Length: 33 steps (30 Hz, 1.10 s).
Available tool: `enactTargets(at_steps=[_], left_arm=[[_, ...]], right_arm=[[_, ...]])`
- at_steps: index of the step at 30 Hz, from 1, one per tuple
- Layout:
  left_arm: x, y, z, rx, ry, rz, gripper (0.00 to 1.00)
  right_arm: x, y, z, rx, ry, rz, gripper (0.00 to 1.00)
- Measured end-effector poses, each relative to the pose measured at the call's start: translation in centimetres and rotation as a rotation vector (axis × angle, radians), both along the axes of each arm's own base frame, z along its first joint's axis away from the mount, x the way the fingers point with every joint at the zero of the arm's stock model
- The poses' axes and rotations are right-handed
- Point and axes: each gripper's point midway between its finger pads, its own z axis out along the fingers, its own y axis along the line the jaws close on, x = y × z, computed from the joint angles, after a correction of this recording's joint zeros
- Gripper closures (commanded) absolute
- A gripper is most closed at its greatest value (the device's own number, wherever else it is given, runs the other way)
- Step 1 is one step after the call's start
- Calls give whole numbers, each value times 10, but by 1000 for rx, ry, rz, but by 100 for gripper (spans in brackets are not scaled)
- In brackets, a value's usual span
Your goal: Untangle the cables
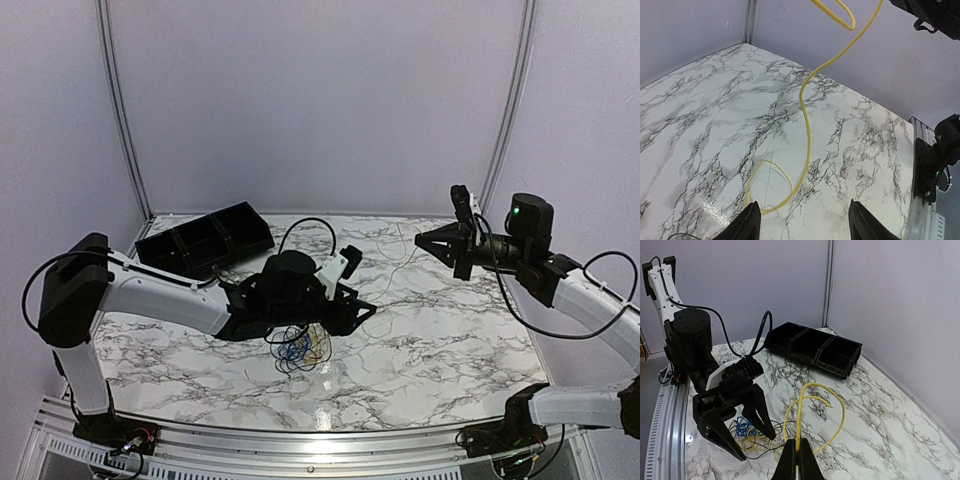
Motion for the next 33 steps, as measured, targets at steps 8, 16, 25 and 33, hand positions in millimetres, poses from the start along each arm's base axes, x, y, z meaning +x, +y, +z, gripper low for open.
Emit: enactTargets(at_steps=[8, 16, 25, 33], left_arm=[[15, -26, -22, 74, -41, -15, 58], [21, -38, -35, 123, -83, -38, 89], [7, -38, -16, 115, -134, -87, 100], [-12, -26, 38, 36, -184, -124, 100]], right_arm=[[0, -3, -7, 6, 11, -10, 100], [-2, -4, -2, 13, -8, -14, 100], [10, -8, -12, -2, -5, -79, 100], [37, -10, -52, -64, 71, -145, 52]])
